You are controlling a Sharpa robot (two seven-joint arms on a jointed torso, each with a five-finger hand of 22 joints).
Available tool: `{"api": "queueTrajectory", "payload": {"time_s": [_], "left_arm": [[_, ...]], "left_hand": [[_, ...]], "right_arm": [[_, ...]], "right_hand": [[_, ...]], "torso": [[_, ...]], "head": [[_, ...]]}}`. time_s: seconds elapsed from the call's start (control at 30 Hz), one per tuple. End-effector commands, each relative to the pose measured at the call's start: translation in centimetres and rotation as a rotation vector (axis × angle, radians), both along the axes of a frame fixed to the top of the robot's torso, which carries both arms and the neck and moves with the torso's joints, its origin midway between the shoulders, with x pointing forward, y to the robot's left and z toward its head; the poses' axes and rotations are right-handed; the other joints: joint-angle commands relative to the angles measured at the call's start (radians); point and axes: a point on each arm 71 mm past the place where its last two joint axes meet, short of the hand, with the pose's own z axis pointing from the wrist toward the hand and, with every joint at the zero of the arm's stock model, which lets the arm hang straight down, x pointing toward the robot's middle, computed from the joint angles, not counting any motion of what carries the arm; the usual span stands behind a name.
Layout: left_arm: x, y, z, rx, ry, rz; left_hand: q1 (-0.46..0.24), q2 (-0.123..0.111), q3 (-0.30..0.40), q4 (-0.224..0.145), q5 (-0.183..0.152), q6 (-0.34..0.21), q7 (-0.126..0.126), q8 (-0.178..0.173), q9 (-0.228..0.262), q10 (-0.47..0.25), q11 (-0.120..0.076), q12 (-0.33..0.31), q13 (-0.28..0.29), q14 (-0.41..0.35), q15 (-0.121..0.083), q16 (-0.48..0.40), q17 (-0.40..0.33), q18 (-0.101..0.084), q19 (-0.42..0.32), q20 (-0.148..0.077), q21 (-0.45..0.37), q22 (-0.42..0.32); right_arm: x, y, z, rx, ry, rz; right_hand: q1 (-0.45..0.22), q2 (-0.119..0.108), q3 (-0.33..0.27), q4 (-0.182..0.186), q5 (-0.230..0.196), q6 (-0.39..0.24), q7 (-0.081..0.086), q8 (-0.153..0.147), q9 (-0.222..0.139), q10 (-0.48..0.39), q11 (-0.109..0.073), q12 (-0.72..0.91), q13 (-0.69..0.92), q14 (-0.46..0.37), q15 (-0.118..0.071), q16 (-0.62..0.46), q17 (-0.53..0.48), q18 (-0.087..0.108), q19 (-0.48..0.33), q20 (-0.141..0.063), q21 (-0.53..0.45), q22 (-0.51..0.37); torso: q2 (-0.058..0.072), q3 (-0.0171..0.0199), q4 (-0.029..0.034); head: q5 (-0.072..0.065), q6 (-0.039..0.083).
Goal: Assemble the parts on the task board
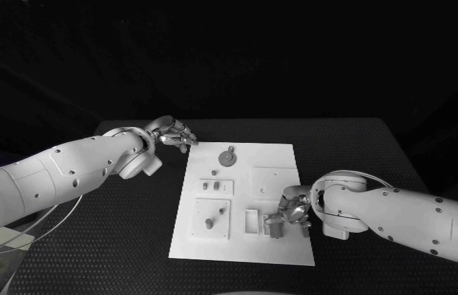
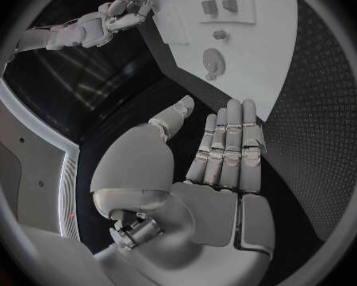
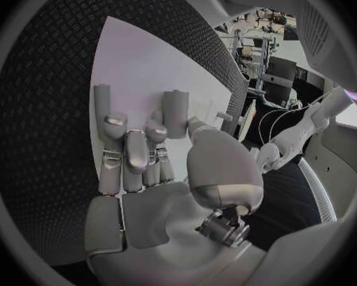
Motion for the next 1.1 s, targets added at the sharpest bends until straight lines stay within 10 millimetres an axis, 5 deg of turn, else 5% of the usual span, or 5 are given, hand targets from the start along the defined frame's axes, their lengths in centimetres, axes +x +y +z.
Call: {"api": "queueTrajectory", "payload": {"time_s": [0.03,0.4,0.8,1.1], "left_arm": [[0.0,-0.2,0.1,-0.010,-0.002,-0.010],[-0.1,-0.1,0.1,-0.009,-0.001,-0.008],[0.0,0.0,0.0,-0.007,0.003,-0.004],[0.0,-0.1,0.0,-0.007,0.005,-0.008]], "left_hand": [[-0.009,0.002,0.000,0.004,0.003,-0.004,0.000,0.002,-0.001,-0.006,0.001,0.006,-0.002,0.006,-0.003,-0.005,0.002,0.019,0.003,0.002,0.001,-0.001],[-0.009,0.002,0.000,0.004,0.003,-0.004,-0.001,0.002,-0.001,-0.006,0.001,0.006,-0.002,0.006,-0.003,-0.006,0.003,0.019,0.002,0.002,0.001,-0.001],[-0.007,0.002,0.000,0.003,0.003,-0.004,-0.001,0.002,-0.001,-0.006,0.001,0.006,-0.002,0.006,-0.003,-0.007,0.004,0.019,0.002,0.002,0.001,-0.001],[-0.007,0.002,0.000,0.003,0.003,-0.004,-0.001,0.003,-0.001,-0.006,0.001,0.006,-0.002,0.006,-0.003,-0.008,0.005,0.019,0.002,0.002,0.001,-0.001]], "right_arm": [[-0.7,-0.3,-1.3,-0.036,0.025,-0.002],[-1.0,-1.1,-1.1,0.006,0.046,-0.054],[-0.5,-1.1,0.5,0.125,0.138,-0.157],[0.7,-0.3,3.0,0.150,0.096,-0.148]], "right_hand": [[0.052,0.029,-0.017,-0.027,-0.001,0.007,0.002,-0.029,0.003,-0.035,0.013,0.005,-0.003,-0.004,-0.002,-0.006,-0.002,0.054,-0.008,0.001,-0.003,0.017],[0.136,0.089,-0.090,-0.057,-0.001,0.031,-0.003,-0.036,-0.002,-0.032,0.008,0.010,-0.020,0.000,-0.006,-0.008,-0.002,0.054,-0.006,0.008,-0.008,0.015],[0.155,0.109,-0.111,-0.056,-0.001,0.041,-0.005,-0.040,-0.007,-0.029,0.006,0.012,-0.026,0.002,-0.008,-0.008,-0.001,0.054,-0.004,0.010,-0.009,0.016],[0.157,0.111,-0.130,-0.042,-0.001,0.047,-0.006,-0.045,-0.013,-0.029,0.006,0.008,-0.033,-0.001,-0.009,-0.011,-0.006,0.054,-0.005,0.012,-0.010,0.016]], "torso": [[0.000,-0.0008,-0.0012],[0.000,-0.0010,-0.0007],[0.000,0.0001,0.0005],[0.000,-0.0024,-0.0019]], "head": [[0.001,0.000],[0.001,0.001],[0.001,0.002],[-0.002,0.002]]}}
